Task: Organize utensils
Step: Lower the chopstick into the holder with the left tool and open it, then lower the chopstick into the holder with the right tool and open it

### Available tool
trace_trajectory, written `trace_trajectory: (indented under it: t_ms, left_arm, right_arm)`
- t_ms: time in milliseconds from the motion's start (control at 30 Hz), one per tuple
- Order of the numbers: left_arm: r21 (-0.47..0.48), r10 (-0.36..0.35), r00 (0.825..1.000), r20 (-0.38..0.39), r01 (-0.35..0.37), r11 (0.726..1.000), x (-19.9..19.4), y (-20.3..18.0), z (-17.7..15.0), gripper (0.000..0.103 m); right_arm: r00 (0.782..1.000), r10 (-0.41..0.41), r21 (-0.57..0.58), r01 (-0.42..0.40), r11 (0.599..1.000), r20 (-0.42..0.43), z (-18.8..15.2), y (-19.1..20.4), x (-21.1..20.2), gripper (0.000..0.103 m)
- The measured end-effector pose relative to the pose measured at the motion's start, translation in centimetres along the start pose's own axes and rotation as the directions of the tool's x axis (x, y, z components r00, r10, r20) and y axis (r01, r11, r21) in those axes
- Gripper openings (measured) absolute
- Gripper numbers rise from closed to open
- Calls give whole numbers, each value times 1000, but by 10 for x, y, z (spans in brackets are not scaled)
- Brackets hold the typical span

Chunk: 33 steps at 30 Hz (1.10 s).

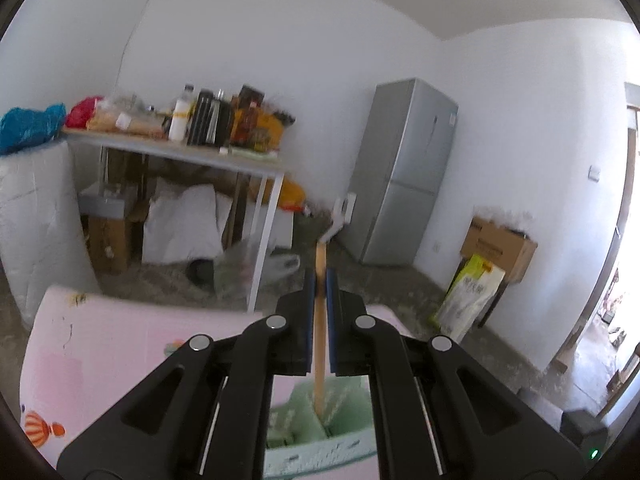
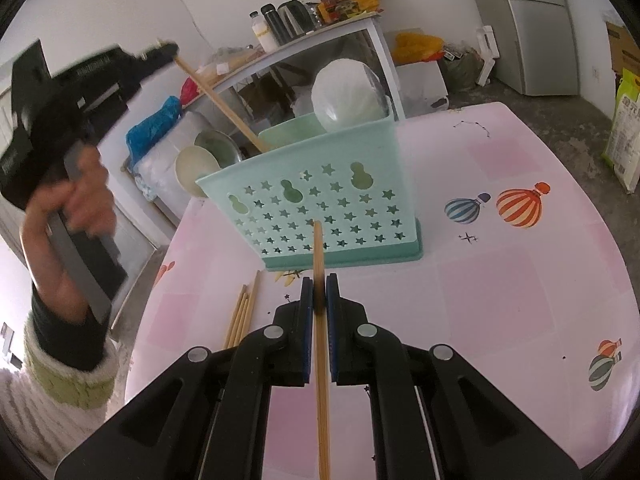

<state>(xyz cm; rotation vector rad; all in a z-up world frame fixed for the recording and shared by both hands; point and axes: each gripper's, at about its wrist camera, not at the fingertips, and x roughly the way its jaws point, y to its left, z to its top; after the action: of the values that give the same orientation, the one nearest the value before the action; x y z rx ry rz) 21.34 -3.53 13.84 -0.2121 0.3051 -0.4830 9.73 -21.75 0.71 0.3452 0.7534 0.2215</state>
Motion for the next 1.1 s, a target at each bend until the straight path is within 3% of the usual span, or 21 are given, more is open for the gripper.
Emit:
trace_trajectory:
  t_ms: [100,167,433,567,733,867,1100]
  left_arm:
    - [33,10,1000,-18,-10,999,-5,-1,-9,7]
    - [39,19,1000,-24,-18,999,-12,1,-13,18]
    - [73,47,999,-15,-46,996,-61,8,-28,42]
    - [93,57,995,-77,-49,994,-76,17,-47,58]
    - [76,47,970,-240,-30,997,-82,32,-88,72]
    - [52,69,948,-311,-56,997,-86,41,-120,84]
    - [66,116,936,-333,-99,993,-89,47,-141,91]
  right_arm:
    - [1000,-2,5,2,1000,1,-1,-1,0,7]
    - [1000,-4,9,4,1000,3,-2,-2,0,7]
    - [1000,-16,20,15,1000,26,-3,-1,-9,7]
    - [998,-17,28,16,999,55,-1,-2,-21,7]
    - [991,-11,29,7,1000,134,10,1,-48,7]
    - [968,0,28,-8,1000,252,30,6,-80,7]
    - [917,49,-9,-49,999,396,82,22,-113,7]
